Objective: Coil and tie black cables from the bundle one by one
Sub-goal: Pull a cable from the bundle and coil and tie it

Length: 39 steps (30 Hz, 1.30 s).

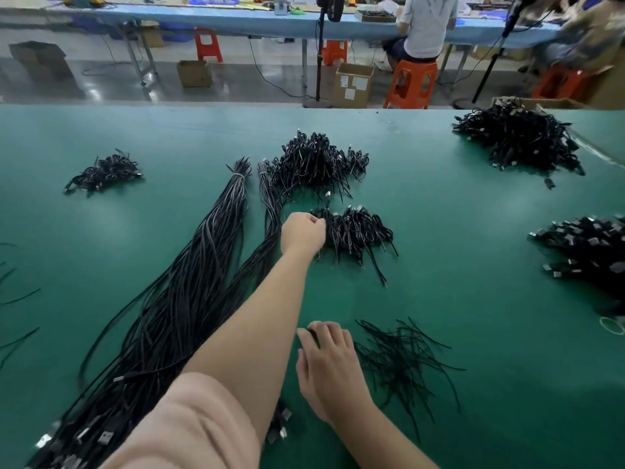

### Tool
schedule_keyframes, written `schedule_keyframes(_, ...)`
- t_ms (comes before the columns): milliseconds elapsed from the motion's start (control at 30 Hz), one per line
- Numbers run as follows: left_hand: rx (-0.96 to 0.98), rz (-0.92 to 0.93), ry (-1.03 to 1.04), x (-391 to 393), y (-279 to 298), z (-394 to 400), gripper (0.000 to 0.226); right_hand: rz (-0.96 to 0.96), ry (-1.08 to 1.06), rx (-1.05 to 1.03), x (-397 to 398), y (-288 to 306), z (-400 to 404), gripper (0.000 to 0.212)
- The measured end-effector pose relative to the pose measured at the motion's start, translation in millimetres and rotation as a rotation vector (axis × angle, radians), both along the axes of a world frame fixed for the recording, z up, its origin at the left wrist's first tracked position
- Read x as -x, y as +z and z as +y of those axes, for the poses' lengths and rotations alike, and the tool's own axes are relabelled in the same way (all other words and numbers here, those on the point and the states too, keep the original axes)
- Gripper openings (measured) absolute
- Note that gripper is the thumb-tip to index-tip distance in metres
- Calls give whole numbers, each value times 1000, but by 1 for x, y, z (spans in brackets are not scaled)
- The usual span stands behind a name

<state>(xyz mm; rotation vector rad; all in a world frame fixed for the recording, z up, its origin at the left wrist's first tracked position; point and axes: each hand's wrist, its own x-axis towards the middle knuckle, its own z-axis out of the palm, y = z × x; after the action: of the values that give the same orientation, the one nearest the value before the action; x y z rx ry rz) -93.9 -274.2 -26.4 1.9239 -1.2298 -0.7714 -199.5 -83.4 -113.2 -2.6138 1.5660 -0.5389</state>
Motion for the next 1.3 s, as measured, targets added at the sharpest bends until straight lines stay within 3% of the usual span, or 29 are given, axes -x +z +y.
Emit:
schedule_keyframes(167, -165, -140, 38, 10, -17, -31, 29, 7, 2, -41, -1, 0, -1, 30)
schedule_keyframes(333, -166, -259, 7, 14, -23, -39, 21, 0, 4, -16, 0, -3, -3, 25)
schedule_keyframes(600, 86, -268, -116, -24, 7, 2, 35, -12, -2, 26, 1, -4, -3, 29)
schedule_keyframes(700, 150, -318, -149, -67, 9, 45, 18, 7, -4, 29, 2, -1, -2, 31)
schedule_keyframes(800, 58, -500, -230, -116, -9, 103, 27, 23, -8, 25, 1, 3, -1, 33)
schedule_keyframes(900, -150, -669, -291, -149, -43, 160, 50, 24, -9, 32, 0, 5, 1, 29)
schedule_keyframes(1000, -268, -697, -378, -161, -72, 190, 64, 13, -1, 41, 0, 7, 3, 23)
schedule_keyframes(1200, -276, -689, -381, -160, -74, 187, 66, 72, 84, 128, -5, 18, 14, 35)
schedule_keyframes(1300, -284, -687, -391, -162, -76, 185, 67, 121, 145, -2, -17, 30, 25, 17)
